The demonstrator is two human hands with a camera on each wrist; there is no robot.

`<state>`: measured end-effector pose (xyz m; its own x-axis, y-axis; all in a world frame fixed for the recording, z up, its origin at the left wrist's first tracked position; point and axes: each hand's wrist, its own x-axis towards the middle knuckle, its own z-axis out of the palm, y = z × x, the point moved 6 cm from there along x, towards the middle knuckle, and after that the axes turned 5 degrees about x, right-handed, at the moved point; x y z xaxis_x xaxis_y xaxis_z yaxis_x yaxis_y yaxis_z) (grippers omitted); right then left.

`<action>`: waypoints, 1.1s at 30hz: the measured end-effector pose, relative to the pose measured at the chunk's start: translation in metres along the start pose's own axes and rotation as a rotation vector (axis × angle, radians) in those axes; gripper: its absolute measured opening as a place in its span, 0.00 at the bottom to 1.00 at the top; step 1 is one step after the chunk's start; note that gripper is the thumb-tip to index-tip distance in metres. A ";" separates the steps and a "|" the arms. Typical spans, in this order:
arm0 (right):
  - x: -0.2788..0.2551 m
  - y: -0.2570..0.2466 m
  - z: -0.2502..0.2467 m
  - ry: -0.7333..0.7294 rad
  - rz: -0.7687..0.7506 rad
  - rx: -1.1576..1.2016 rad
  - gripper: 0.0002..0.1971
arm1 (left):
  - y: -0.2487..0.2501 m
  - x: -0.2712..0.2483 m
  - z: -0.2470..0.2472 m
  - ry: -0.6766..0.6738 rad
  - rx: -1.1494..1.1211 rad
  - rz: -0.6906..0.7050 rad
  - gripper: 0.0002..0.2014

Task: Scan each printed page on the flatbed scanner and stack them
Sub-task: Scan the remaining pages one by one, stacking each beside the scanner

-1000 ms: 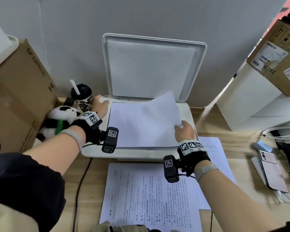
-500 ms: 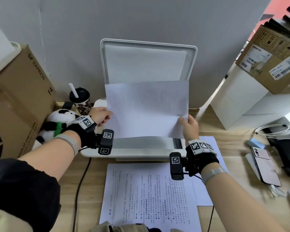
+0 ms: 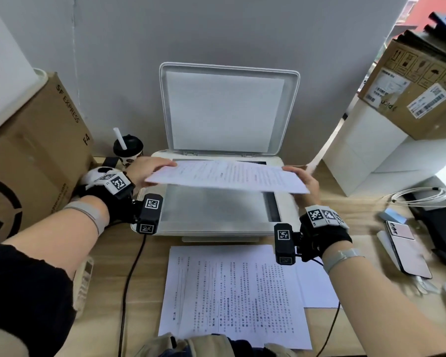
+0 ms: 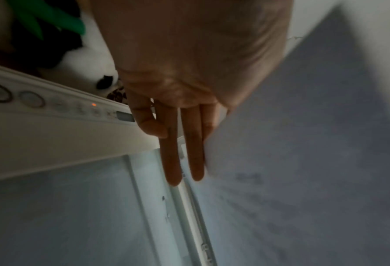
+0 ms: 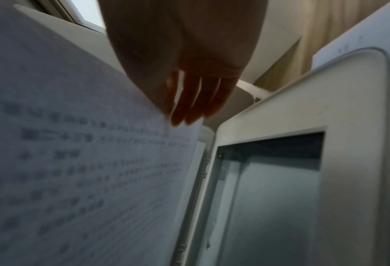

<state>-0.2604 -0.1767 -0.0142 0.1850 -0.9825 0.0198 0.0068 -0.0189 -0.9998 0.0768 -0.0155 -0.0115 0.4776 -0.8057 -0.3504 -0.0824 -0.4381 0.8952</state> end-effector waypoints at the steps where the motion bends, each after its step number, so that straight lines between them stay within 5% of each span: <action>1: -0.003 0.004 0.000 -0.030 0.039 0.024 0.07 | -0.007 0.000 0.001 -0.009 0.054 -0.009 0.14; 3: -0.009 0.013 -0.001 -0.065 0.079 -0.074 0.09 | -0.023 -0.003 0.007 -0.038 0.158 -0.047 0.10; 10: -0.033 0.056 -0.006 -0.079 0.304 -0.331 0.21 | -0.057 -0.003 0.018 0.007 0.415 -0.122 0.23; 13: -0.039 0.063 -0.010 -0.149 0.343 -0.459 0.05 | -0.065 -0.001 0.018 0.014 0.416 -0.153 0.18; 21: -0.054 0.064 -0.017 -0.410 0.499 -0.635 0.10 | -0.082 0.000 0.018 0.125 0.286 -0.193 0.16; 26: -0.050 0.062 -0.041 -0.137 0.356 -0.413 0.11 | -0.071 -0.018 0.042 0.106 -0.122 -0.191 0.16; 30: -0.057 0.080 -0.085 0.210 0.388 -0.145 0.18 | -0.058 -0.034 0.068 -0.146 -0.106 -0.225 0.21; 33: -0.067 0.098 -0.115 0.410 0.434 0.058 0.12 | -0.056 -0.053 0.091 -0.361 -0.002 -0.254 0.20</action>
<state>-0.3851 -0.1341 -0.1139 -0.2114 -0.8895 -0.4050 0.0713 0.3993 -0.9141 -0.0233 0.0160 -0.0679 0.1458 -0.7602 -0.6331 -0.0003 -0.6400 0.7684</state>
